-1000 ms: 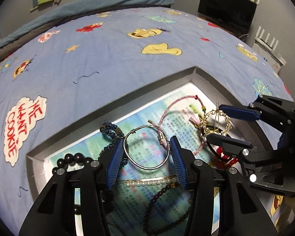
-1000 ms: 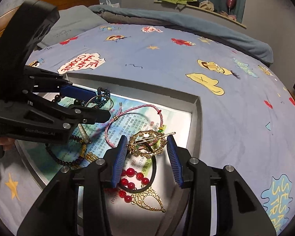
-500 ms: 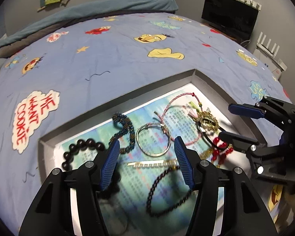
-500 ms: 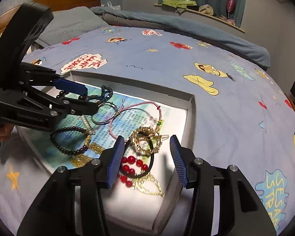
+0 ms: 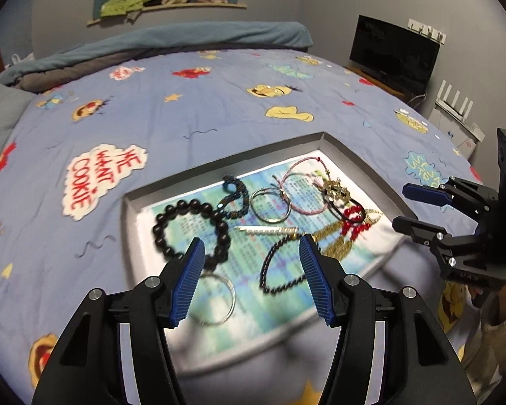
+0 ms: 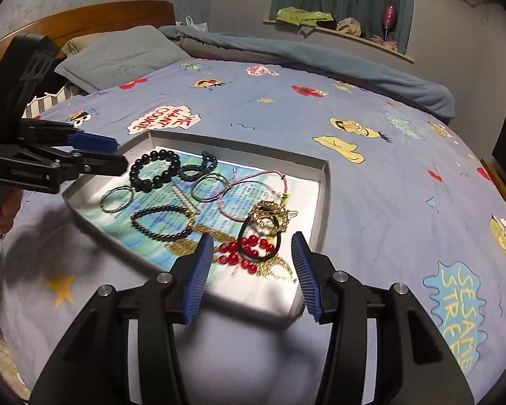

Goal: Organize jewelry

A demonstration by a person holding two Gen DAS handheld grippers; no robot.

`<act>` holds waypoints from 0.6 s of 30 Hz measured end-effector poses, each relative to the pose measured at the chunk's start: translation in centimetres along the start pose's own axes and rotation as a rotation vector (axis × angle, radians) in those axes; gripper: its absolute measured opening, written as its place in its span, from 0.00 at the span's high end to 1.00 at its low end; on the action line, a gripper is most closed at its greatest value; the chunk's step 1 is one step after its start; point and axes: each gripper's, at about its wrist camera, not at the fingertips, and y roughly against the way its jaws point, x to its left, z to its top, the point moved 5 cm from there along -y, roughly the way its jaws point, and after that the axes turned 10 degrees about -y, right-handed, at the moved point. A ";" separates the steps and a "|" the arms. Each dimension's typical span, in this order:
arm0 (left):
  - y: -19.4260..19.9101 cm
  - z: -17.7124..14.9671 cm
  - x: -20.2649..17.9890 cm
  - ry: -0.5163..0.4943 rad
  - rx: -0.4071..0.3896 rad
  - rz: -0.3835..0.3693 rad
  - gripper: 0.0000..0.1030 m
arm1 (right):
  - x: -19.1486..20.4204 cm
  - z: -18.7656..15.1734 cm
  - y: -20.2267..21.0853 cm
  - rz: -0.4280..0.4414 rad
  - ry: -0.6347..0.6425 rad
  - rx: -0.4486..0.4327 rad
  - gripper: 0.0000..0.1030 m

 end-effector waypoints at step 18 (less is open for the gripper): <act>5.3 -7.7 -0.6 0.051 0.001 0.080 0.42 | 1.9 -3.5 4.1 0.004 -0.052 0.032 0.53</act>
